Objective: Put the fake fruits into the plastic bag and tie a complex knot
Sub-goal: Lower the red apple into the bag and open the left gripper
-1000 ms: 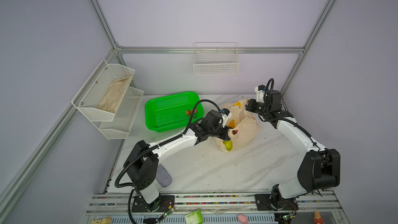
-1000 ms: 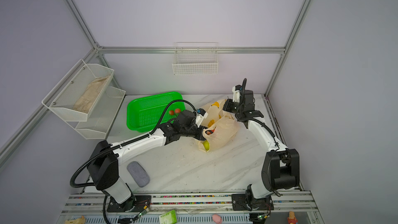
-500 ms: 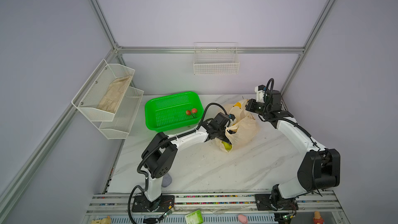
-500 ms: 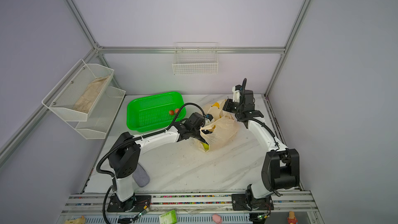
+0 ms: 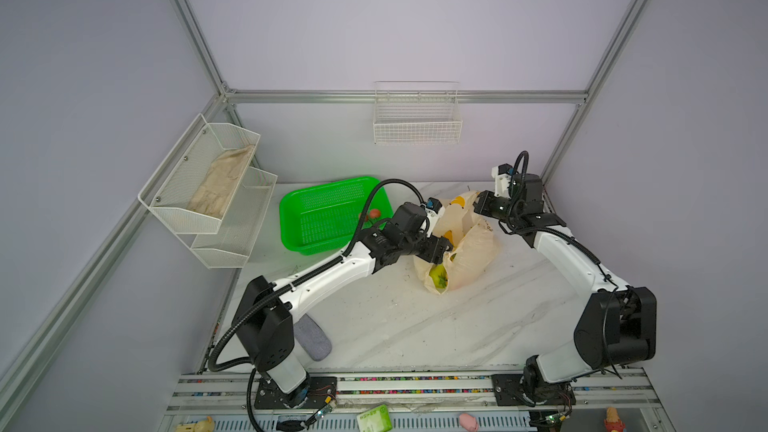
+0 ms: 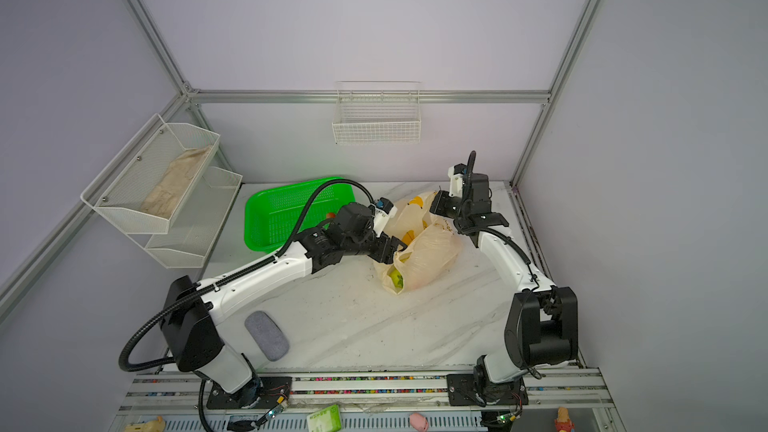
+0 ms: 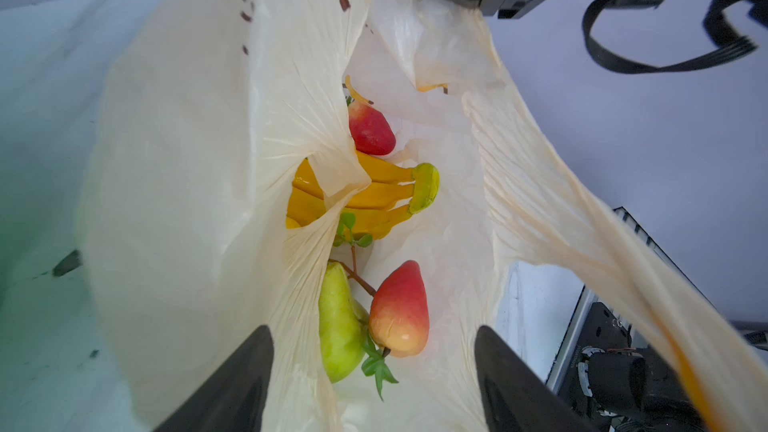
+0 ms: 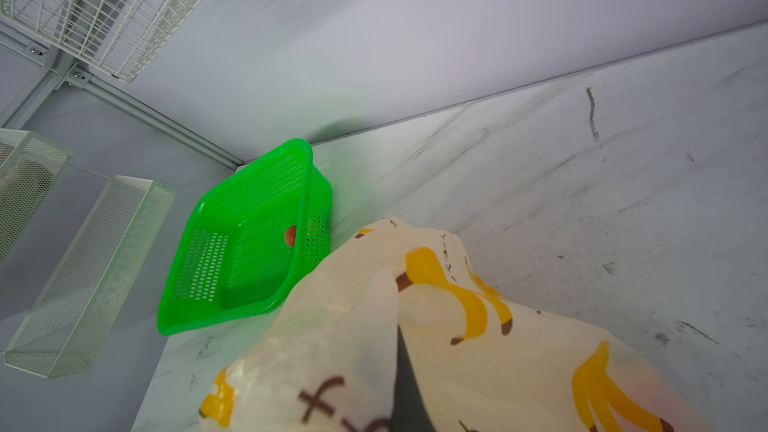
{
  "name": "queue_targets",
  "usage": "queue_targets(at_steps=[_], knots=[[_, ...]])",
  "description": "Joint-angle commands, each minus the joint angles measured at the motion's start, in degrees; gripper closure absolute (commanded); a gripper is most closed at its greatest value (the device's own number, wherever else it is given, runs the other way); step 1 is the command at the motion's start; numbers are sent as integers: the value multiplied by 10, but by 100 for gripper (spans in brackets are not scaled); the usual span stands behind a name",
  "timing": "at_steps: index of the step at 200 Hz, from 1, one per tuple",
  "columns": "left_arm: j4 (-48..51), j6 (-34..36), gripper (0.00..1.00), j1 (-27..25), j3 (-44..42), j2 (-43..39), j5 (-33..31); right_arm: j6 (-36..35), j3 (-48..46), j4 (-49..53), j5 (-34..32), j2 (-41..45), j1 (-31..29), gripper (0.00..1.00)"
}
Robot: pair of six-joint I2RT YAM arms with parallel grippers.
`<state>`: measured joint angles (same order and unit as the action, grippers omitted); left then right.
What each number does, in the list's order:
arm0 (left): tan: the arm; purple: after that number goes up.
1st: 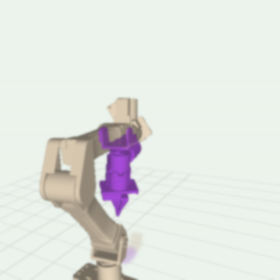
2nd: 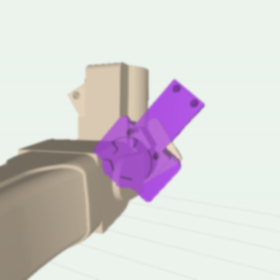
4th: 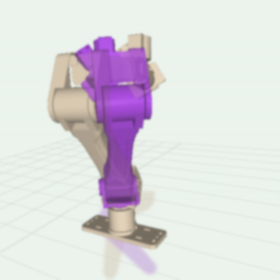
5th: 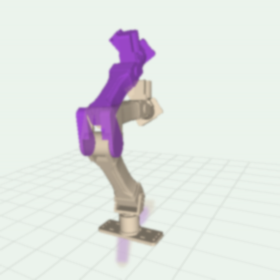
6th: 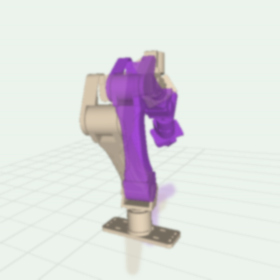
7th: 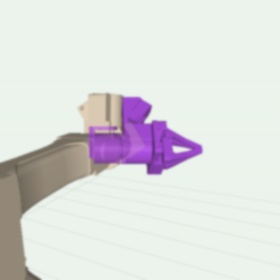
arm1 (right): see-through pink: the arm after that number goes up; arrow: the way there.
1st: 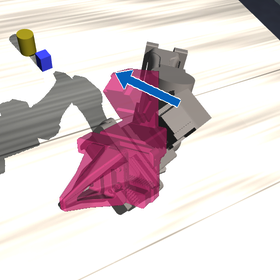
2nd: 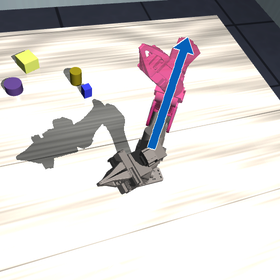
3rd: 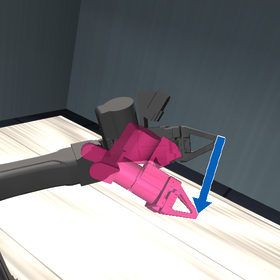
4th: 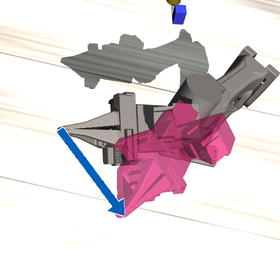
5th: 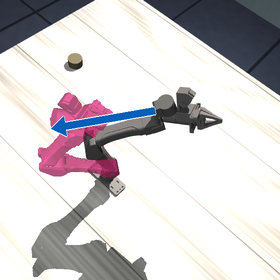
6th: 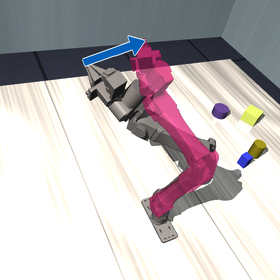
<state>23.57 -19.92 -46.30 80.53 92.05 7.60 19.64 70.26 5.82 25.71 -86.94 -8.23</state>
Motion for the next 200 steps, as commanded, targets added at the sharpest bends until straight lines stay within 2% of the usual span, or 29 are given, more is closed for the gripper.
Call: queue_targets(at_steps=[1, 21, 63, 98, 126, 149, 200], knots=[[39, -32, 28, -1, -36, -12, -26, -8, 3, -1, -4, 6, 1, 100], [73, -55, 33, -8, -47, -16, -21, -9, 1, -1, -6, 9, 2, 100], [81, -89, 41, -18, -88, -28, 1, -9, -1, -4, -3, 6, 2, 100], [70, -100, 41, -22, -92, -4, 29, -7, -1, -5, -3, 6, 2, 100], [53, -105, 47, -23, -86, 21, 37, -7, -2, -1, -2, 12, 2, 100], [34, -108, 54, -23, -79, 41, 42, -6, -3, 0, -5, 18, 2, 100], [6, -111, 80, -23, -98, 33, 34, -5, -6, 1, -4, 25, 2, 100]])
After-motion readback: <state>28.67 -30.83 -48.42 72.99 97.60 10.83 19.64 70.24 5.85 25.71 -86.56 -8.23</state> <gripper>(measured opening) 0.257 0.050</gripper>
